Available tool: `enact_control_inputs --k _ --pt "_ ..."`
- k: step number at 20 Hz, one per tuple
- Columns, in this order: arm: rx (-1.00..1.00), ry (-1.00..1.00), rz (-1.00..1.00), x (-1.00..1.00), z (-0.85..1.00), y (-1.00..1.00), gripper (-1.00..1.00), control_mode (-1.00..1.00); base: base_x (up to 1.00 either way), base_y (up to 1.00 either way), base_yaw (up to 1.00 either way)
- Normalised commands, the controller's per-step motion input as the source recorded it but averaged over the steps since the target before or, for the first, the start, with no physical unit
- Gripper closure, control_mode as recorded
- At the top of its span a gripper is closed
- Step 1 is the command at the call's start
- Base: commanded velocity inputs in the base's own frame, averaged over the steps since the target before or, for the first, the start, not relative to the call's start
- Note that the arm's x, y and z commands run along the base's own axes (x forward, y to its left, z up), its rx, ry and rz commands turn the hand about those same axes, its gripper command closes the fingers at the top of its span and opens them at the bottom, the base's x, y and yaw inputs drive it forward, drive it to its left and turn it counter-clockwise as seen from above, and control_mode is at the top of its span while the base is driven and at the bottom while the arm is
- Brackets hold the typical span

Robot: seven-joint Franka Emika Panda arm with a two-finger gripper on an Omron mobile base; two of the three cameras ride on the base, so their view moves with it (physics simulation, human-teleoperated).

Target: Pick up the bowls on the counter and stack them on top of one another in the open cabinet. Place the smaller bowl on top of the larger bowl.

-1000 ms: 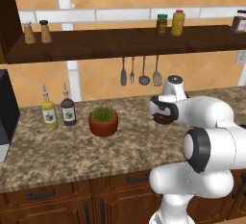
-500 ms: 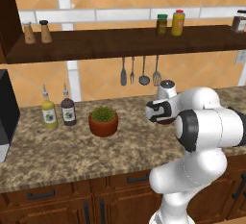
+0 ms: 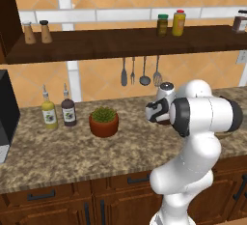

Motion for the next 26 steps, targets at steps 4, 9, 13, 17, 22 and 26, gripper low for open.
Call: enact_control_inputs --k 4,9,13,17,22,26 --pt "0.0 0.0 0.0 0.25 -0.15 -0.05 -1.0 -1.0 0.0 0.0 0.0" --pt "-0.02 0.0 0.0 0.06 -0.11 0.0 1.0 -1.0 0.0 0.0 0.0" --pt "0.0 0.0 0.0 0.0 0.0 0.0 1.0 -1.0 0.0 0.0 0.0" --pt "0.0 -0.09 0.0 -0.01 0.09 0.0 1.0 -1.0 0.0 0.0 0.0" --pt "-0.01 -0.45 0.0 -0.4 0.89 0.0 1.0 -1.0 0.0 0.0 0.0" --pt "-0.07 -0.28 -0.02 -0.48 0.99 -0.01 1.0 -1.0 0.0 0.0 0.0"
